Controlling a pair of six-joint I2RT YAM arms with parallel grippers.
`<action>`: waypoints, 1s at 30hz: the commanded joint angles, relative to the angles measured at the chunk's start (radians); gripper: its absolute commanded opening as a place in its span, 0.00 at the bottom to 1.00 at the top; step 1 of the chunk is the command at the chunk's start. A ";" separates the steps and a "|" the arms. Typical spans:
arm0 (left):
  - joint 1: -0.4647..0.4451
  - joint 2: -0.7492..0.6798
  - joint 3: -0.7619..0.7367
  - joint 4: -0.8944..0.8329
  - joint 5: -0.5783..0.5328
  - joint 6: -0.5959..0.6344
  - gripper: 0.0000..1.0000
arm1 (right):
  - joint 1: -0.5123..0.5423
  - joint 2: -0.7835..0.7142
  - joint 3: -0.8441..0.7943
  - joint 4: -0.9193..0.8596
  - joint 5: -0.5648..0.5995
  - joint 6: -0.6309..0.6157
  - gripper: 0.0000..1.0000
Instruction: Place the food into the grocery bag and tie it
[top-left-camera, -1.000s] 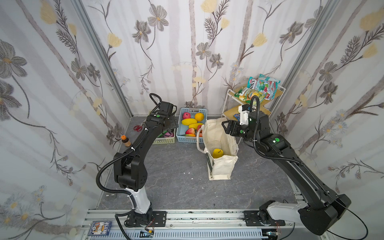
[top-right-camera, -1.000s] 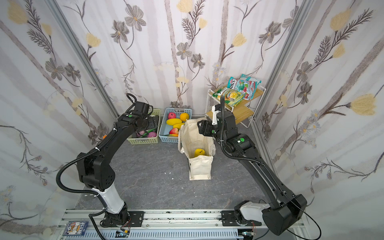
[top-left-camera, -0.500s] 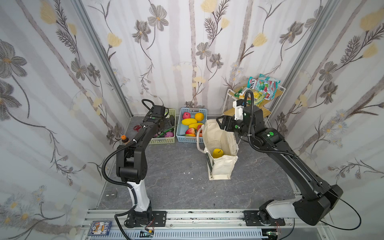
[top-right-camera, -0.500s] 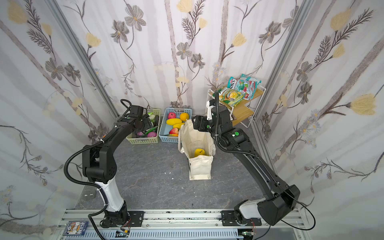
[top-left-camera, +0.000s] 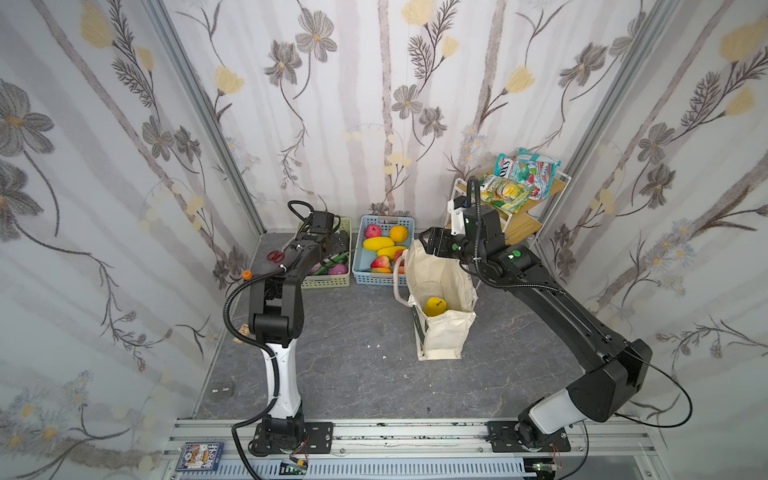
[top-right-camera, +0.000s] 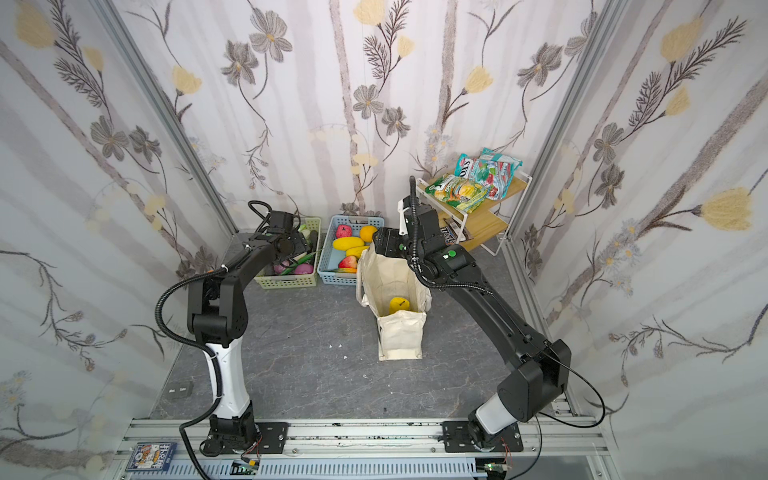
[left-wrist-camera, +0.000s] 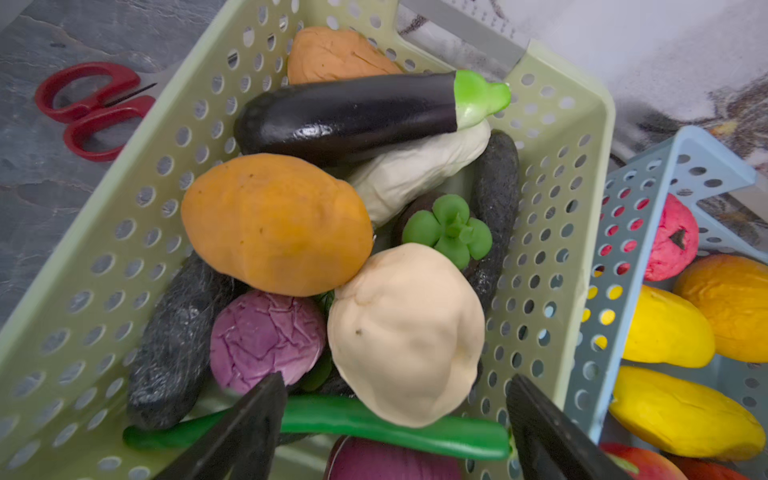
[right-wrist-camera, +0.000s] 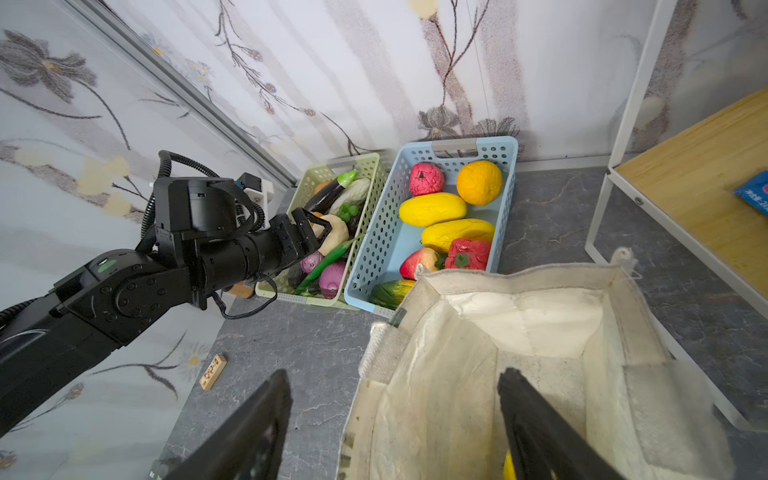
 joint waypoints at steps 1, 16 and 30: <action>0.001 0.035 0.046 0.005 -0.018 0.030 0.86 | -0.001 0.007 0.009 -0.040 0.078 -0.012 0.78; 0.004 0.181 0.206 -0.117 -0.040 0.023 0.86 | -0.003 -0.020 -0.026 -0.067 0.122 -0.009 0.80; 0.006 0.209 0.237 -0.135 -0.050 0.055 0.75 | -0.003 -0.038 -0.018 -0.078 0.106 -0.007 0.79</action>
